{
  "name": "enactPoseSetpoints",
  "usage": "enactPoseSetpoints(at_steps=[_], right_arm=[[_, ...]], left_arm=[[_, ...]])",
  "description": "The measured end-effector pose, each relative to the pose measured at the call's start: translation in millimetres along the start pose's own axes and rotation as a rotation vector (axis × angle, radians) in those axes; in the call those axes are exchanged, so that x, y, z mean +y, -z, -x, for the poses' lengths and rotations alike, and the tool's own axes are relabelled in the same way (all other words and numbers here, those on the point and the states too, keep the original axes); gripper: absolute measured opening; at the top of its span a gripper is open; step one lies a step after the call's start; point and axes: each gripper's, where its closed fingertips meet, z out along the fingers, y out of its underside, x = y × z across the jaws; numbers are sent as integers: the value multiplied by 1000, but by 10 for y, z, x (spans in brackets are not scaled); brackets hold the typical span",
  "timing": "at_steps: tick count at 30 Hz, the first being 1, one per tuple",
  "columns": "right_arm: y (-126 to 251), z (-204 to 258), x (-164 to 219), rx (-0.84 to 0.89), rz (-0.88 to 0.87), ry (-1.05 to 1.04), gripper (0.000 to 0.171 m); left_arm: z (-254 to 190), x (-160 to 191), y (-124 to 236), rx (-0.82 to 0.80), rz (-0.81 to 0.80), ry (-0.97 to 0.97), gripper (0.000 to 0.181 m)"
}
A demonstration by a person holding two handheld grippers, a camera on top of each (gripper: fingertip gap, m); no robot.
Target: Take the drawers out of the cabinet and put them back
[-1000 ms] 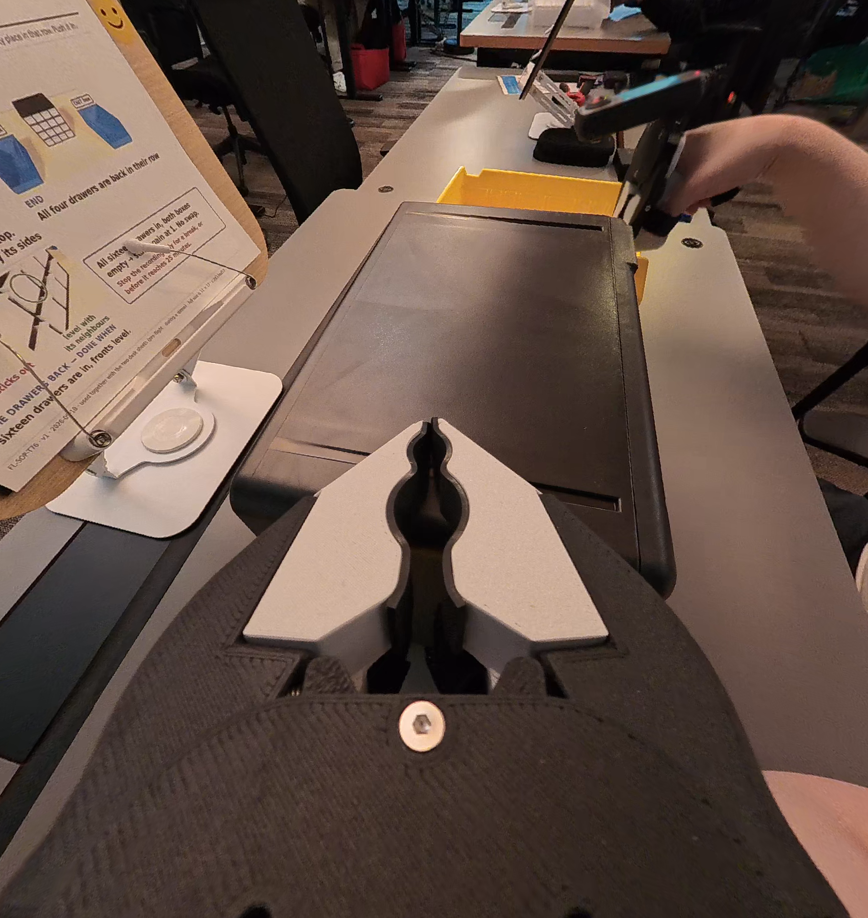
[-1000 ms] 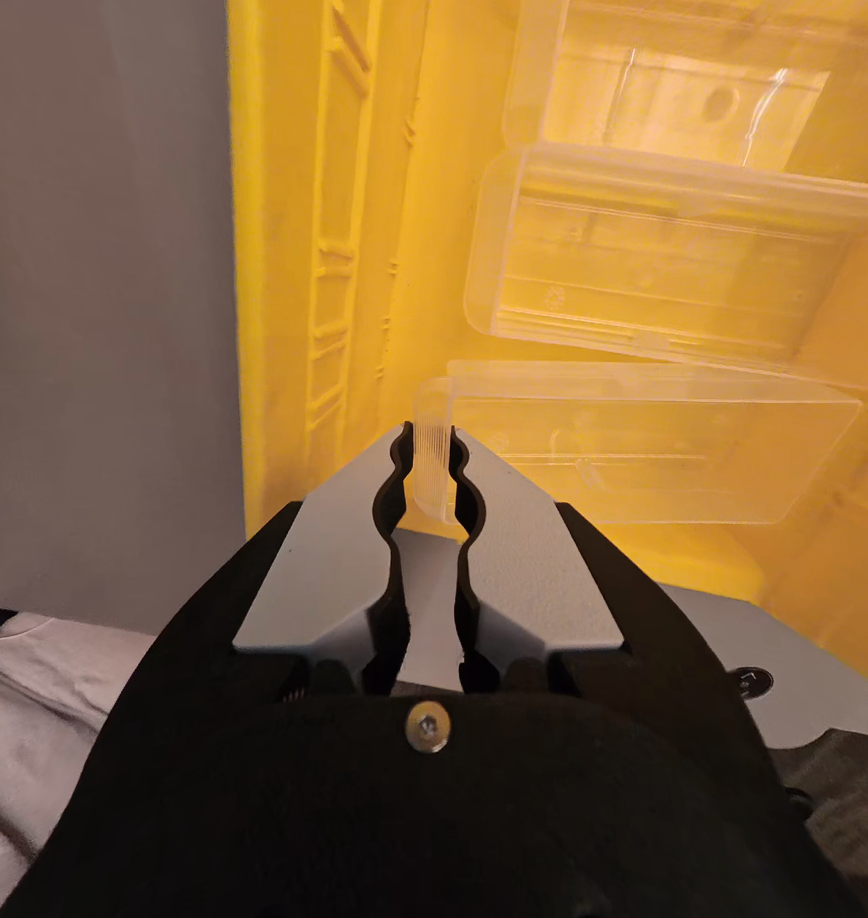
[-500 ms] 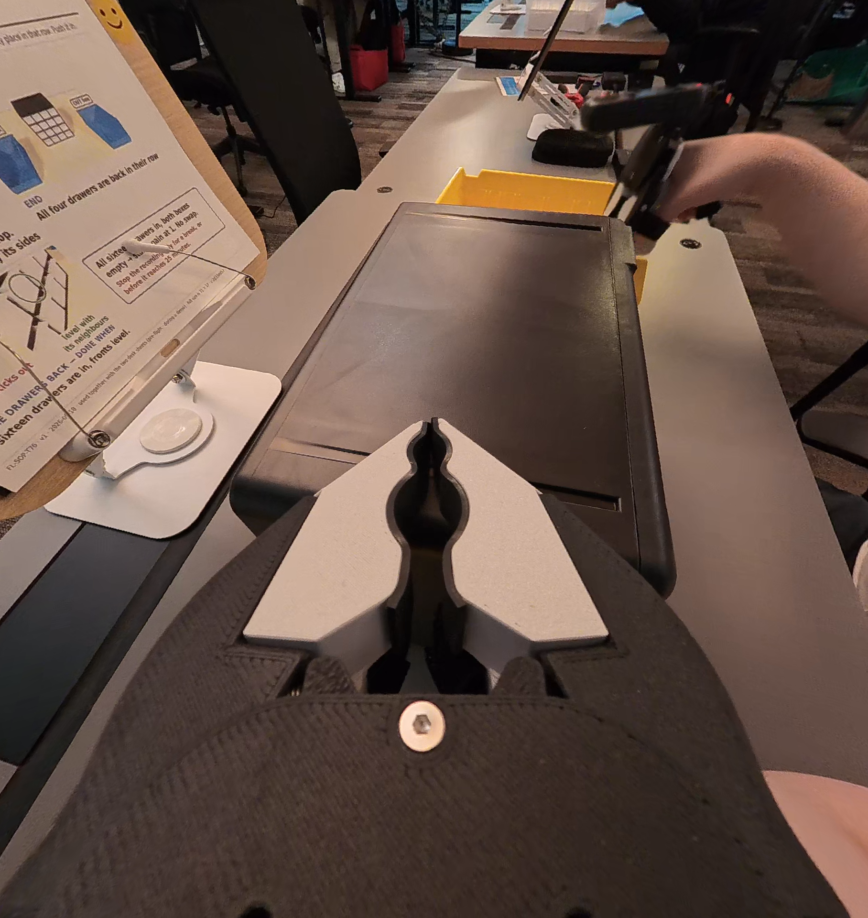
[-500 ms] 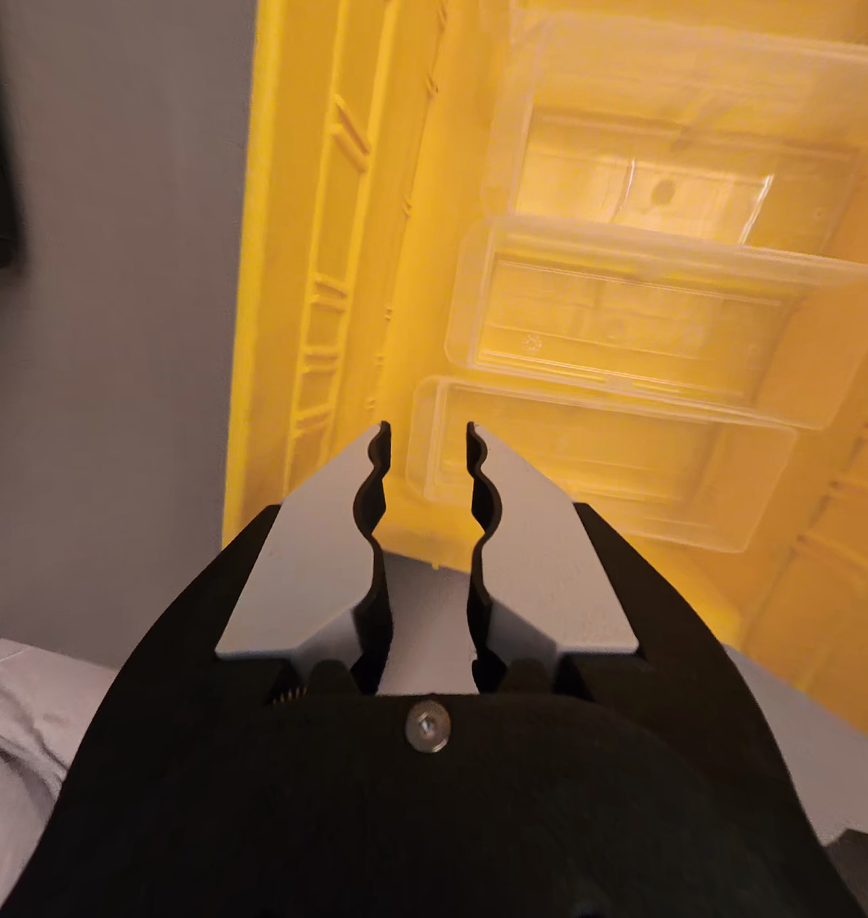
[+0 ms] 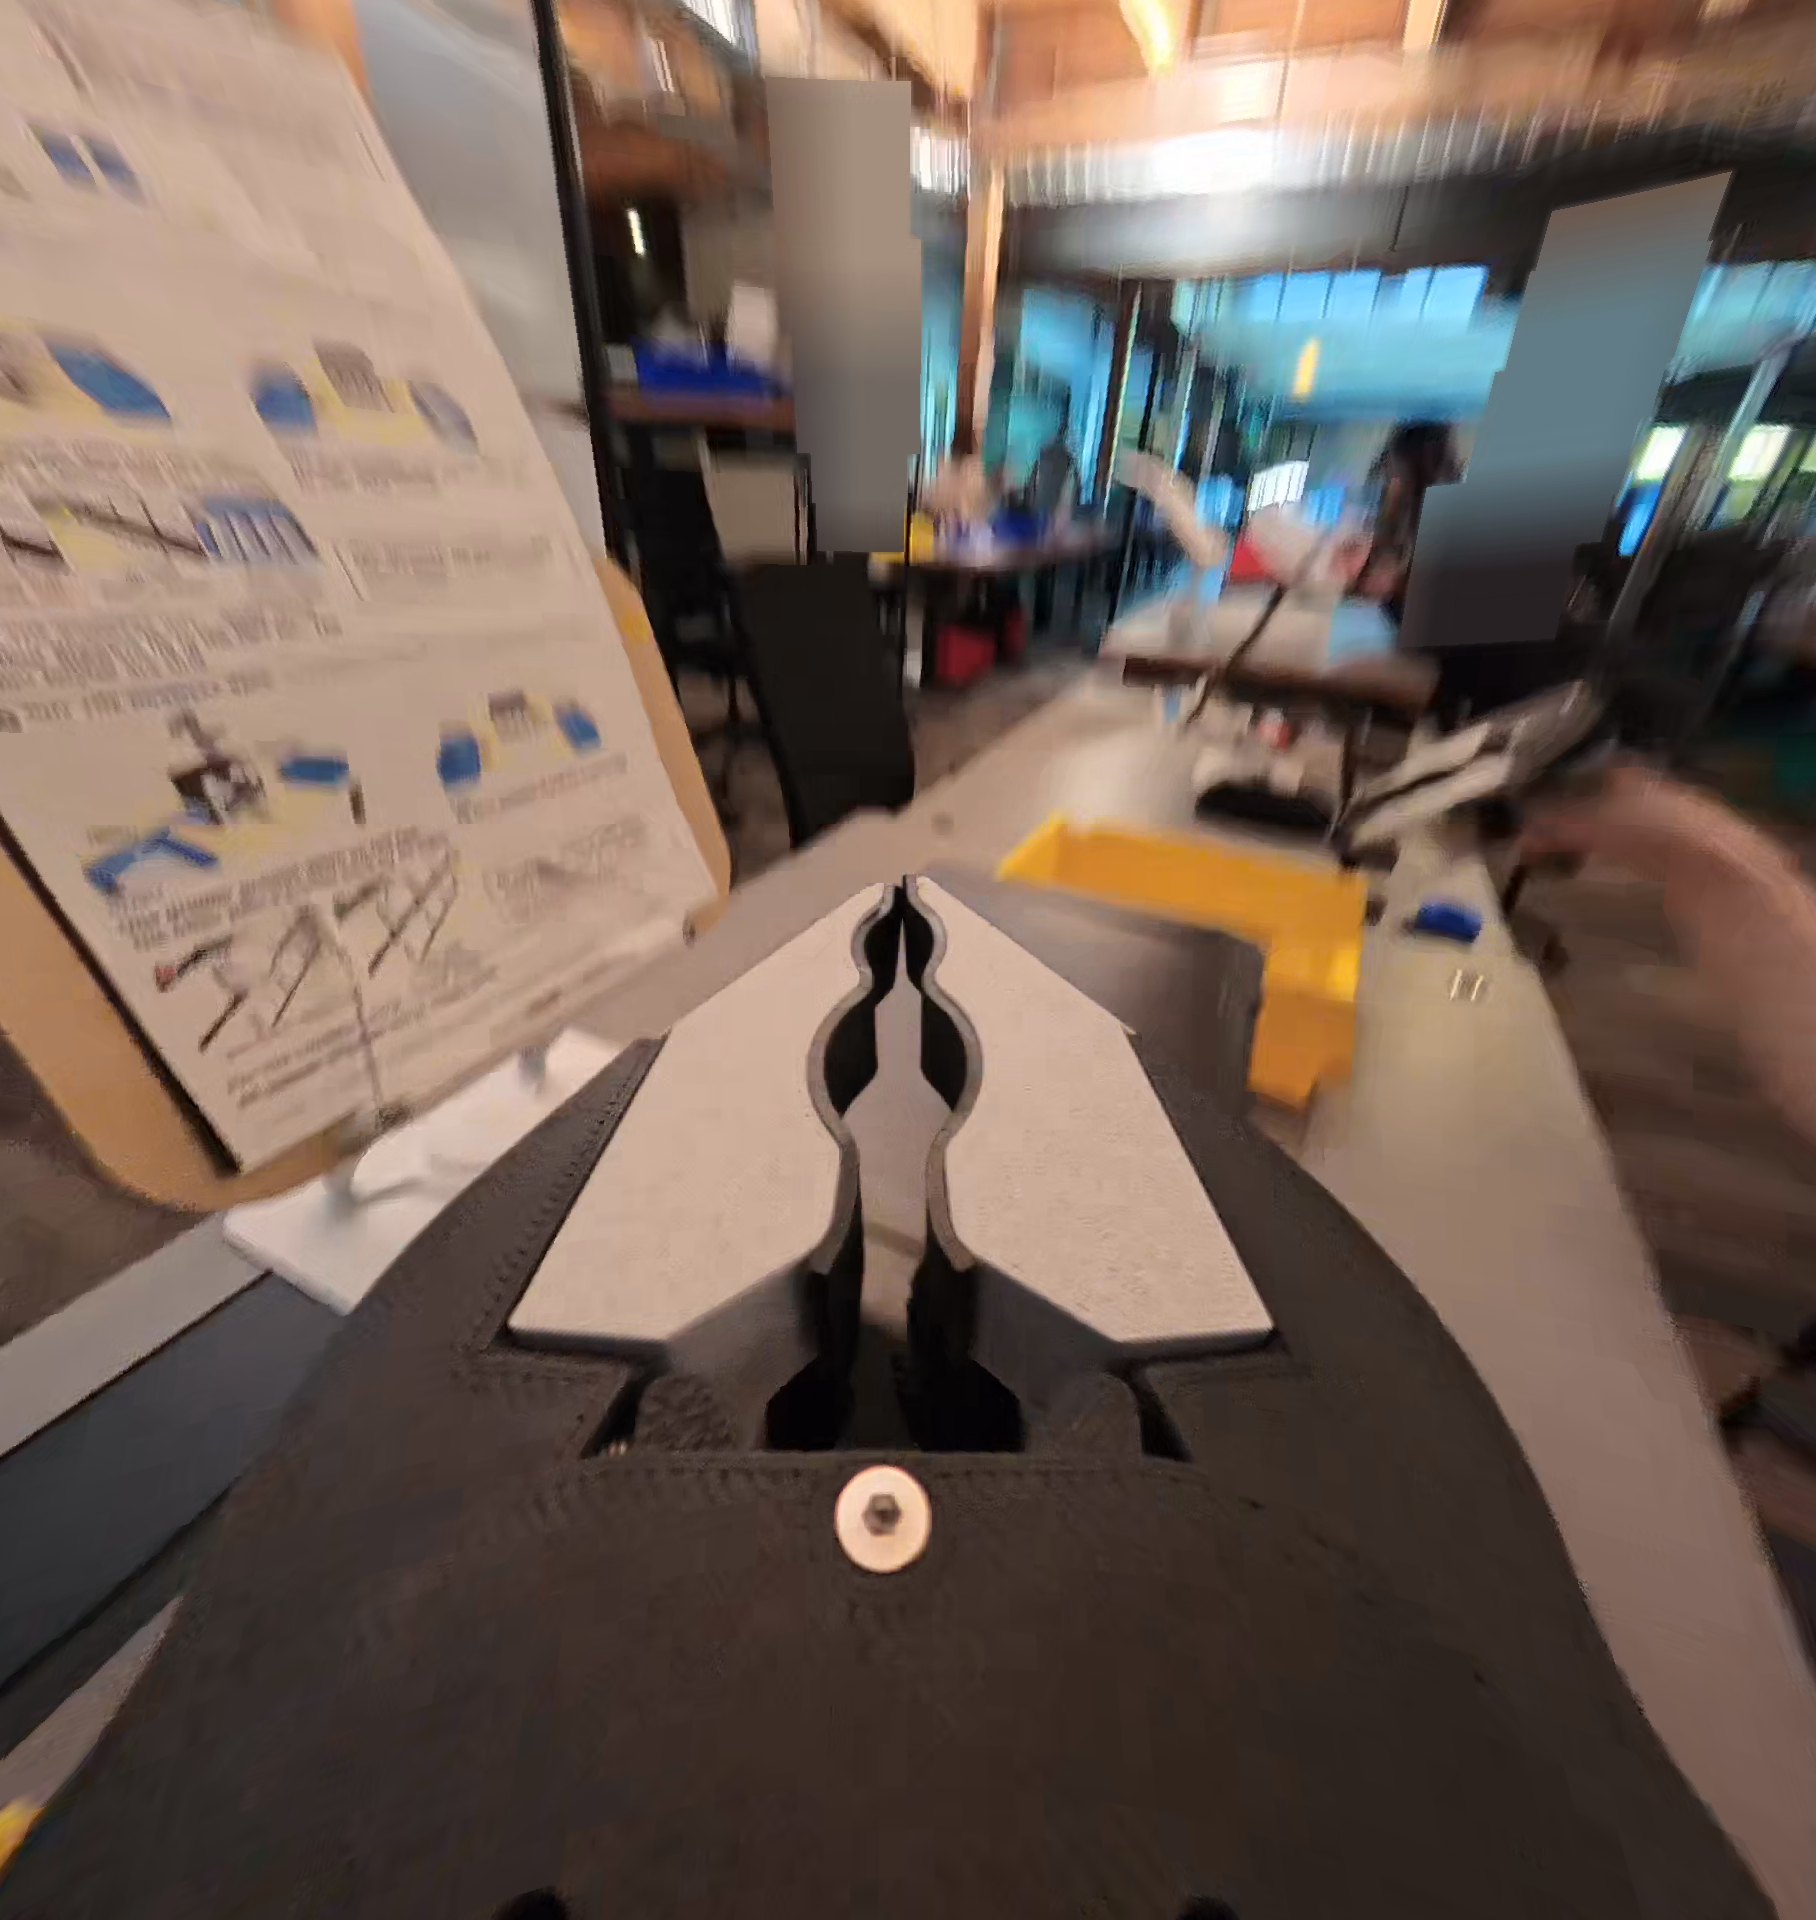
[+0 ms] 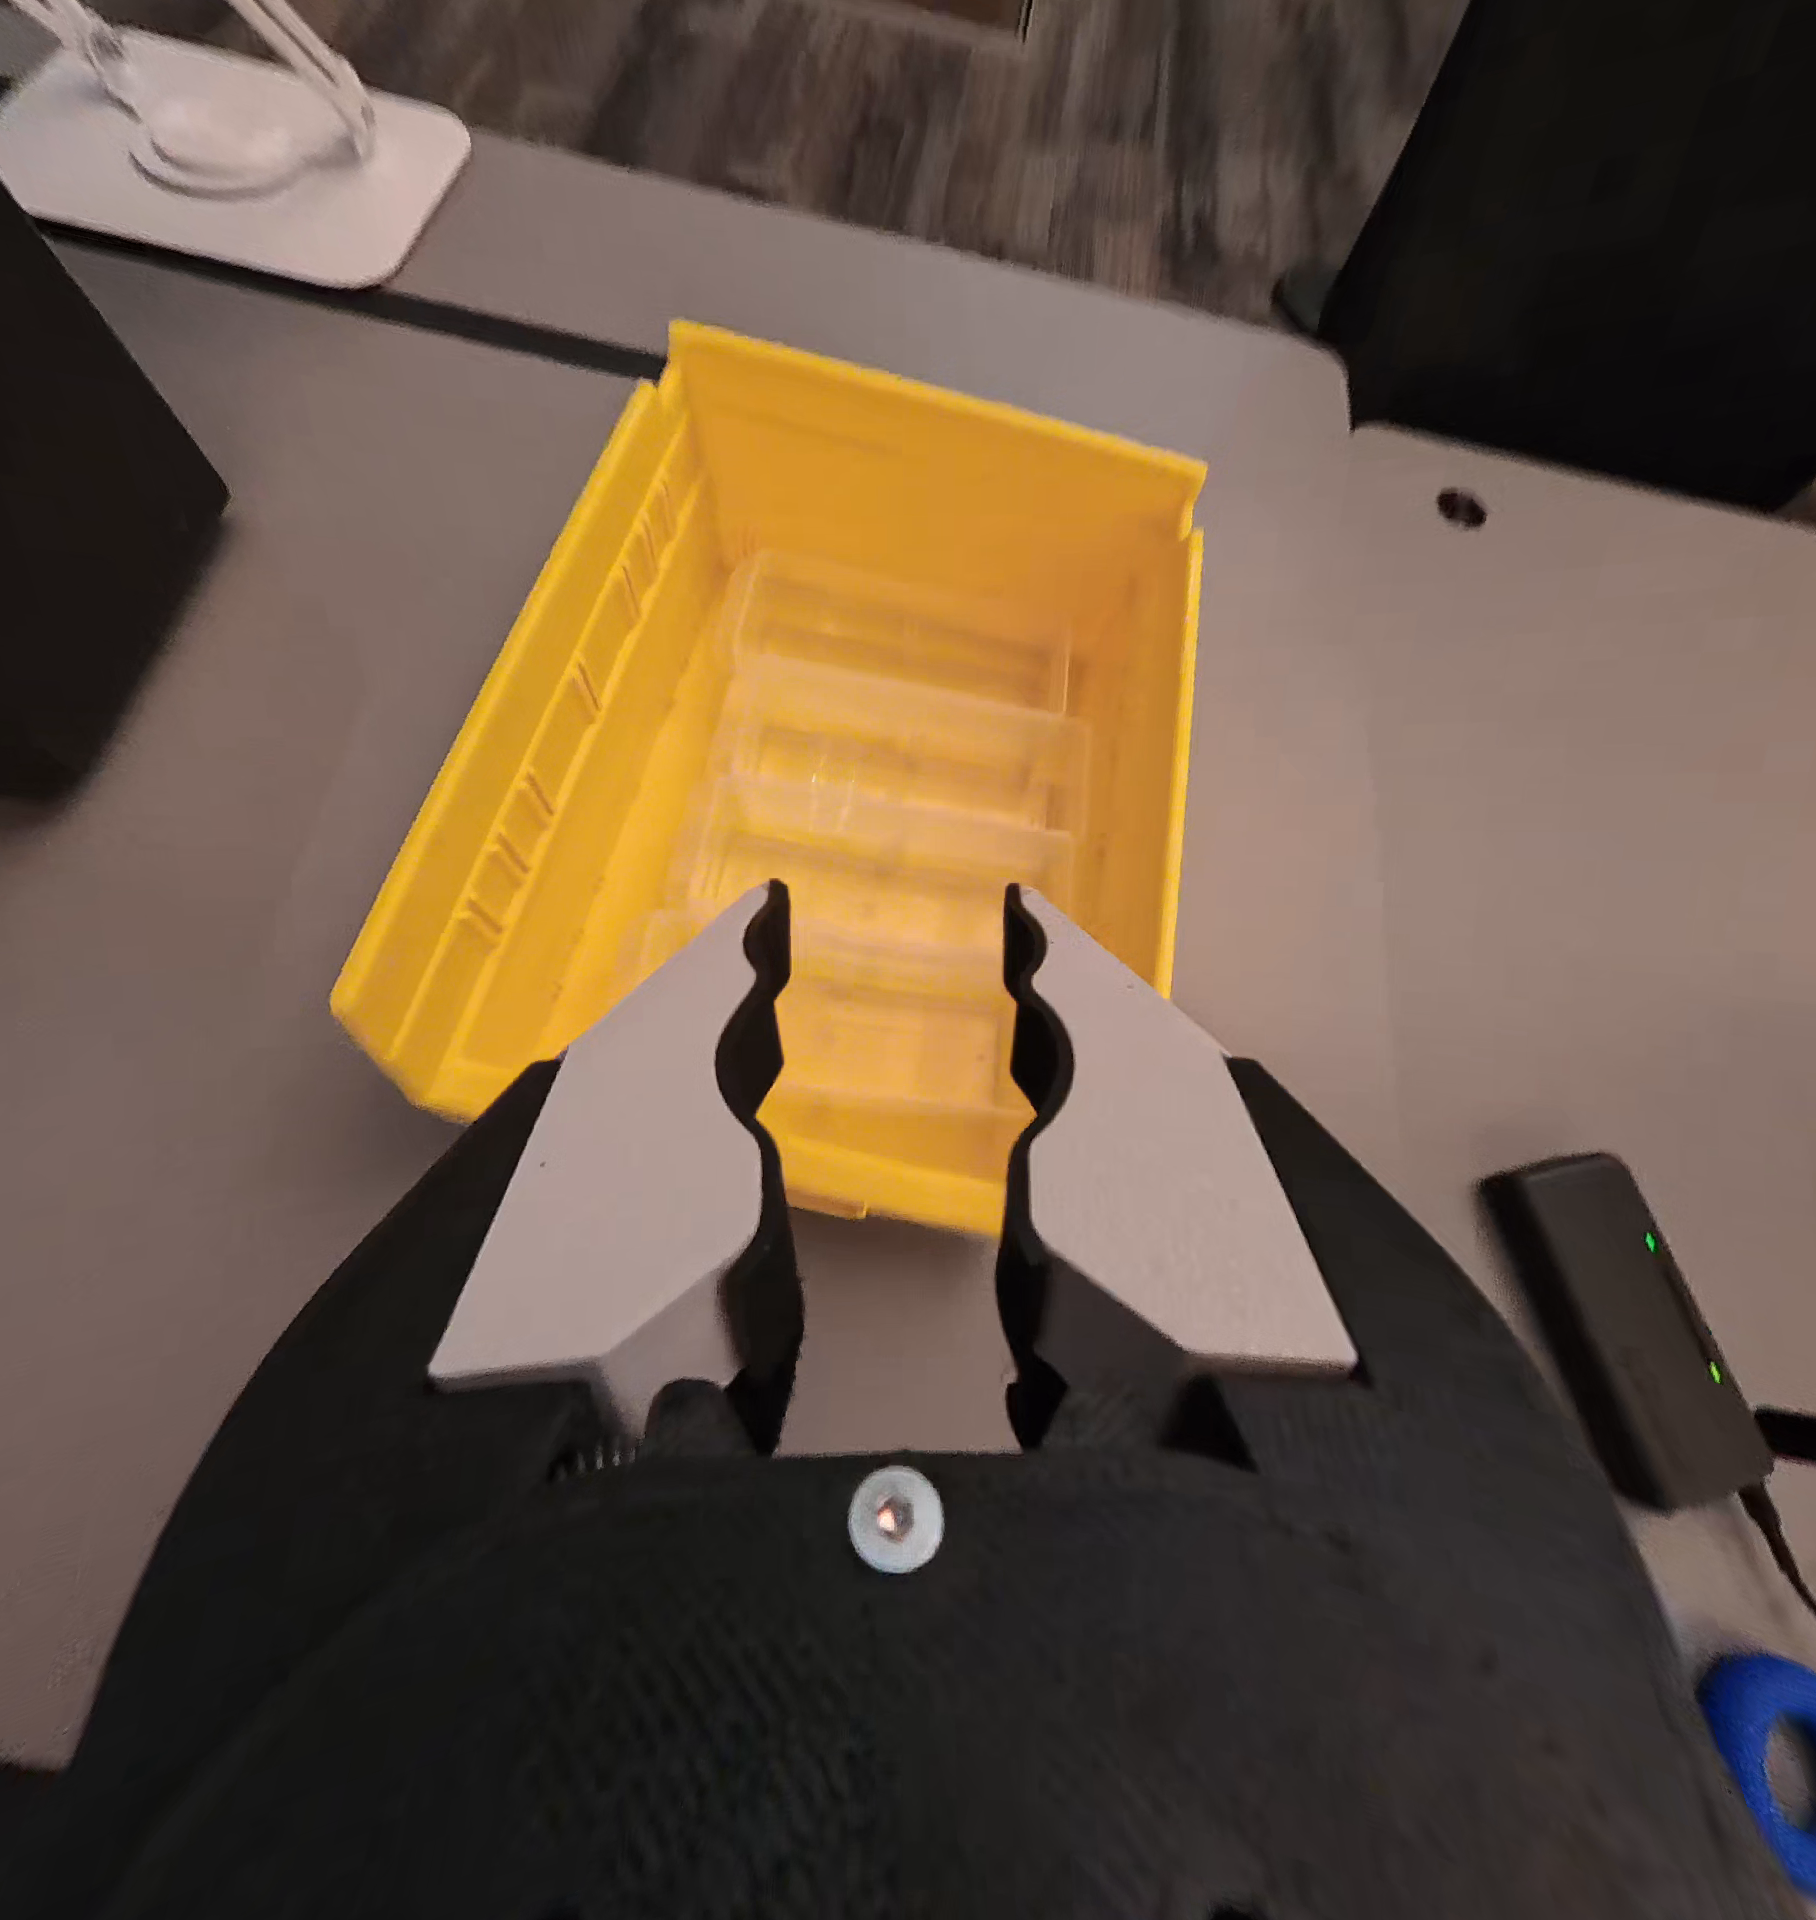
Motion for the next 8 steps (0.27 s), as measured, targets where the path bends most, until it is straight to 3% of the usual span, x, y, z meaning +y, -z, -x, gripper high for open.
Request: enactPoseSetpoints(at_steps=[3, 5, 8], right_arm=[[46, 57, -118, -7, -120, 57, 42], [108, 115, -300, -21, -228, 71, 43], [208, 261, -615, -81, -359, 77, 51]], left_arm=[[-326, -289, 164, 29, -141, 44, 0], [-517, -252, 215, 12, -107, 16, 0], [-582, -184, 351, -137, -57, -52, 5]])
